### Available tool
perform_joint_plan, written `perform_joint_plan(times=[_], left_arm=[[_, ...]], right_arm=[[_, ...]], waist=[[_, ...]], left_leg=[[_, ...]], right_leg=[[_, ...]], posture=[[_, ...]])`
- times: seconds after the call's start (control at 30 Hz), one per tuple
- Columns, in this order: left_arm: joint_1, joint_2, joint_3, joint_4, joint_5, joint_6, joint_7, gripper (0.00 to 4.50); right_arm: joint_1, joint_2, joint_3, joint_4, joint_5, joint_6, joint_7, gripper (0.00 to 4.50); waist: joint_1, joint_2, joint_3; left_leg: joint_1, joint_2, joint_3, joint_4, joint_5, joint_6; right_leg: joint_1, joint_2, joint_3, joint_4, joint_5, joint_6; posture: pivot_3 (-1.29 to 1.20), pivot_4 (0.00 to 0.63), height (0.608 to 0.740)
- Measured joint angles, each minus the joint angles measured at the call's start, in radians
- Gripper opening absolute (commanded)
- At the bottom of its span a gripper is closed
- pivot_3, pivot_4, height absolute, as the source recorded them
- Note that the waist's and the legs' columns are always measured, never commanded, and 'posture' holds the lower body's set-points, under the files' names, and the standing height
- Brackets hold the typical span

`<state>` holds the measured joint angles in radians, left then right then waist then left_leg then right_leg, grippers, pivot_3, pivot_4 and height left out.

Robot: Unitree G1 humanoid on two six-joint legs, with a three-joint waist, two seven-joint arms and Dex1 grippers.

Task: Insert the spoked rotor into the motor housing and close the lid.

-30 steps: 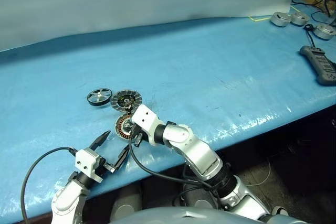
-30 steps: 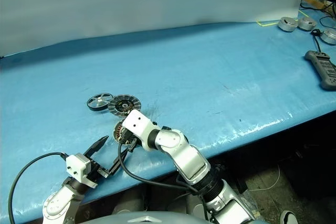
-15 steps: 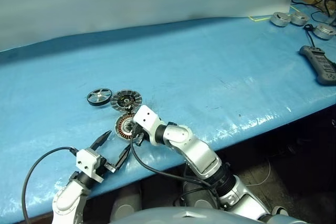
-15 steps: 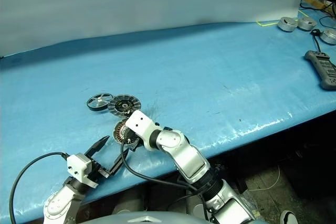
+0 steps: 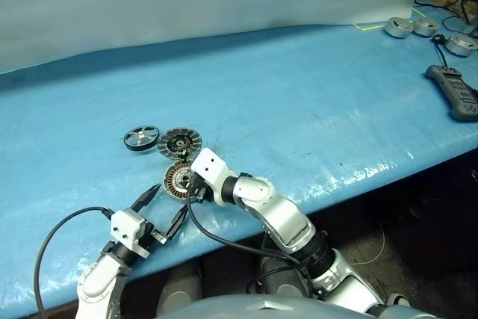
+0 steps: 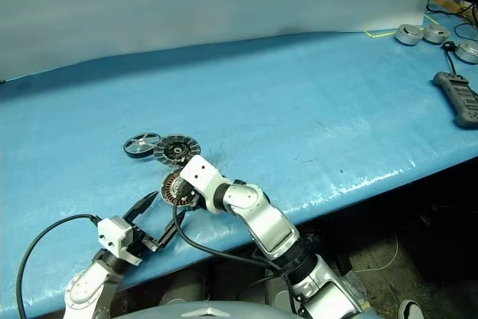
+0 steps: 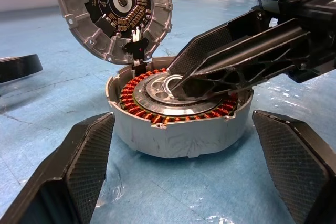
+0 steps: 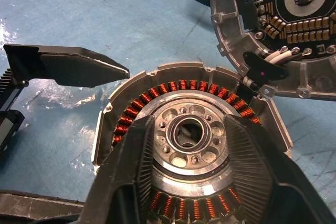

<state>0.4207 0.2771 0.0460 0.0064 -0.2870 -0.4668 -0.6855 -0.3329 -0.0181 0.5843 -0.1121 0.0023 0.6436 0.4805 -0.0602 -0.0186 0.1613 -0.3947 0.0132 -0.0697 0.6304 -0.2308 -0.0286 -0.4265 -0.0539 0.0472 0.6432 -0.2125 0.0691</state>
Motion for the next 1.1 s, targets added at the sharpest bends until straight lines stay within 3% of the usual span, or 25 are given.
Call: perform_joint_plan(times=[0.03, 0.17, 0.5, 1.1], left_arm=[[-0.002, 0.0, 0.0, 0.001, 0.0, 0.0, 0.0, 4.5], [-0.006, 0.0, 0.0, 0.003, 0.0, 0.0, -0.001, 4.5], [-0.015, 0.002, 0.0, 0.015, 0.001, 0.0, -0.004, 4.5], [-0.012, 0.005, 0.001, 0.024, -0.003, 0.0, -0.014, 4.5]], right_arm=[[0.001, 0.002, 0.0, 0.0, 0.001, 0.0, -0.001, 3.27], [0.003, 0.008, -0.007, -0.02, 0.008, 0.015, -0.004, 3.27], [0.029, -0.001, -0.047, -0.196, 0.061, 0.135, -0.023, 0.03], [0.041, 0.019, -0.015, -0.04, 0.051, 0.037, -0.07, 0.03]], waist=[[0.0, 0.0, 0.0], [0.0, 0.0, 0.0], [0.0, 0.0, 0.0], [0.0, 0.0, 0.0]], left_leg=[[0.0, 0.0, 0.0, 0.0, 0.0, 0.0], [0.0, 0.0, 0.0, 0.0, 0.0, 0.0], [0.0, 0.0, 0.0, 0.001, 0.0, 0.0], [0.0, 0.0, 0.0, 0.001, 0.0, 0.0]], right_leg=[[0.0, 0.0, 0.0, 0.0, 0.0, 0.0], [0.0, 0.0, 0.0, 0.0, 0.0, 0.0], [0.0, 0.0, 0.0, 0.001, 0.0, 0.0], [0.001, 0.001, 0.0, 0.001, 0.001, 0.001]], posture=[[0.0, 0.15, 0.74], [0.0, 0.15, 0.74], [0.0, 0.15, 0.74], [0.0, 0.15, 0.74]])
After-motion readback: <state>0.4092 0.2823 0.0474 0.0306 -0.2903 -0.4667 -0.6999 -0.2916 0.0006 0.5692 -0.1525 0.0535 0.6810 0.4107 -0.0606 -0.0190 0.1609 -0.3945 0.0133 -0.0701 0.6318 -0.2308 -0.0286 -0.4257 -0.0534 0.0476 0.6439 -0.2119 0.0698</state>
